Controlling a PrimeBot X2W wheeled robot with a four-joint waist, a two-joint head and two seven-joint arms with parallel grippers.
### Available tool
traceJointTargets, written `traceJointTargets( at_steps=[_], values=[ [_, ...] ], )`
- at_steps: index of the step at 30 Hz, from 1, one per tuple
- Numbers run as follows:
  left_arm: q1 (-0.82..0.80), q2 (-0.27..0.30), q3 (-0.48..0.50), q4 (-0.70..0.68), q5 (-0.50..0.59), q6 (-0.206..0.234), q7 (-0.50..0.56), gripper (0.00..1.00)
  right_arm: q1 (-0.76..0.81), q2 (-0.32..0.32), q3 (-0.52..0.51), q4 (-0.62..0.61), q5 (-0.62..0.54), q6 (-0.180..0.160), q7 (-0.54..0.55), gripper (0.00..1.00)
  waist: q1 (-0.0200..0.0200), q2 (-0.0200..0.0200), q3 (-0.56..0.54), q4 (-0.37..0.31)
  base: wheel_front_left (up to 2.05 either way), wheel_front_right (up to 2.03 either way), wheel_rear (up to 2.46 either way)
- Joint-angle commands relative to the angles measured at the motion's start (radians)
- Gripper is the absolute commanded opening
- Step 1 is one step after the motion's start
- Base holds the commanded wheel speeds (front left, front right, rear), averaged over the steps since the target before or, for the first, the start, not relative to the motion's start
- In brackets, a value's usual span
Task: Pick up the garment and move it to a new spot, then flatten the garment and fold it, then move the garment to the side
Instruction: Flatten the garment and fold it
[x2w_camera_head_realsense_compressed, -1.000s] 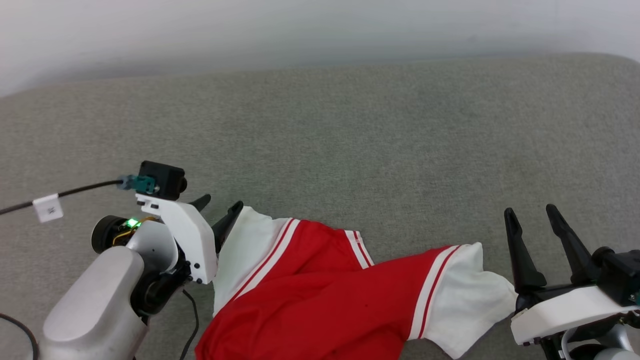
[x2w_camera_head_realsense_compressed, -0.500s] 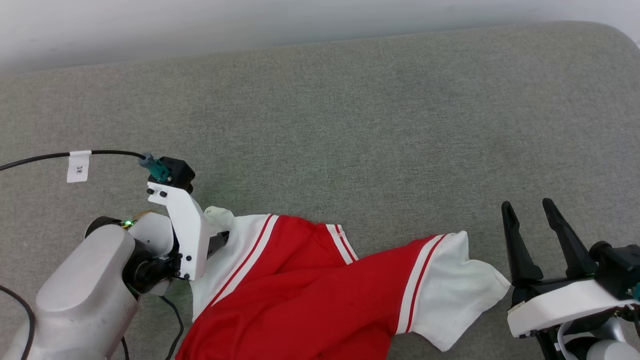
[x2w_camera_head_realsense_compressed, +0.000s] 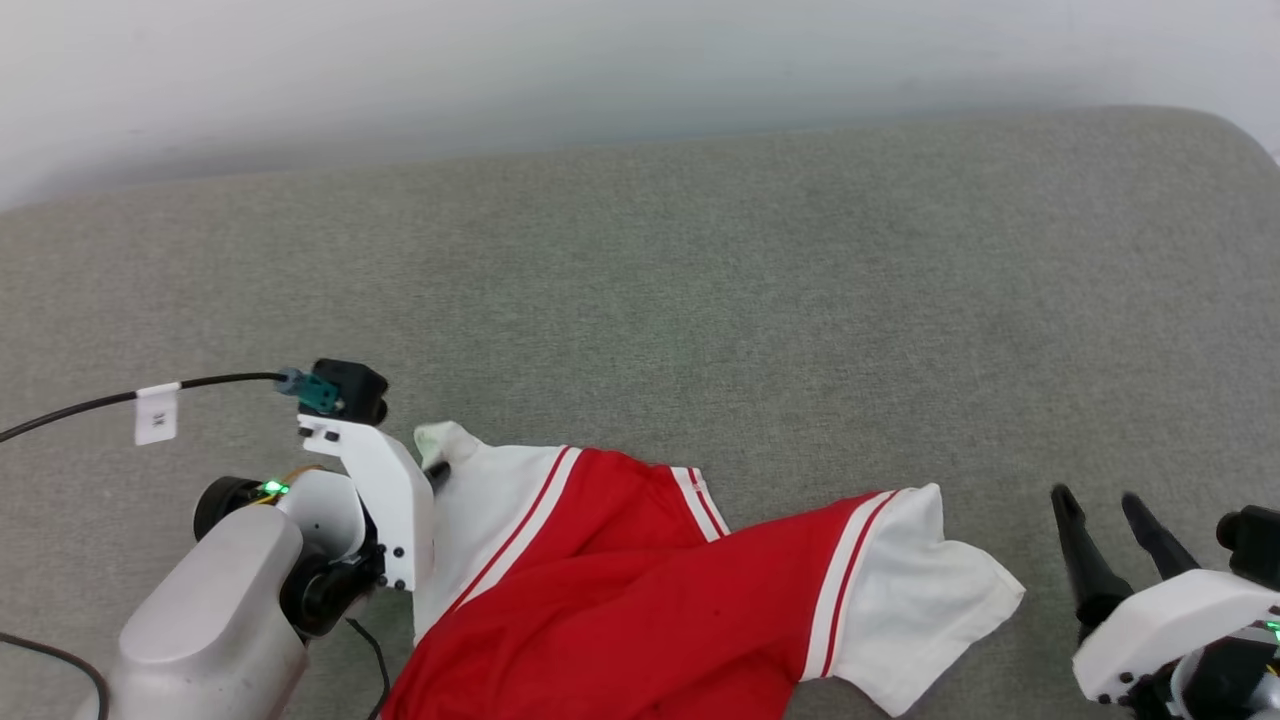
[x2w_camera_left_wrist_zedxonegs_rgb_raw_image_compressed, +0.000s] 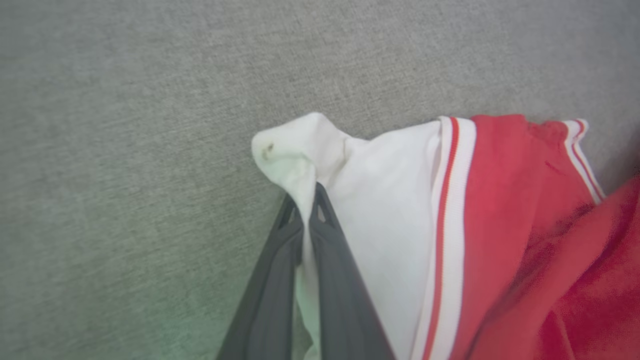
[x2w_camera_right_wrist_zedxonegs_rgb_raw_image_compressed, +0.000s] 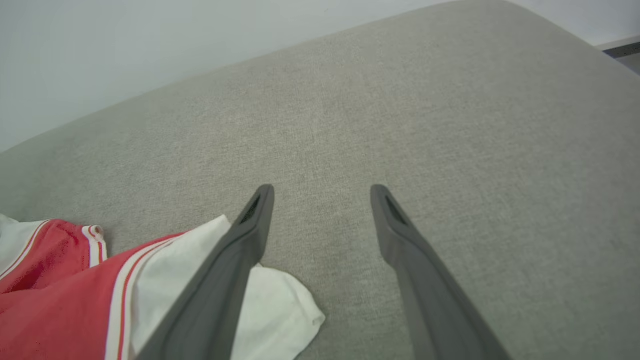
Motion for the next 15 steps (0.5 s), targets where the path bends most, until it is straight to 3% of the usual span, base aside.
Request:
traceJointTargets(
  at_steps=[1,8,15],
  values=[
    [0.009,-0.001,0.012,-0.006,0.004,0.007,-0.03,0.0,0.002,-0.008,-0.02,0.013,0.006,0.0,0.051,1.0,-0.0001,0.0,-0.015,0.014,0.0,0.0,0.0],
    [0.016,0.002,0.032,-0.096,0.036,0.043,-0.138,0.0,-0.03,-0.052,-0.065,0.05,0.044,0.0,0.41,1.0,-0.0001,0.0,-0.009,0.059,0.0,0.0,0.0],
    [0.024,0.011,0.027,-0.229,0.067,0.092,-0.156,0.0,-0.068,-0.082,-0.001,0.065,0.066,0.0,0.598,1.0,-0.0001,0.0,0.034,0.096,0.0,0.0,0.0]
  ],
)
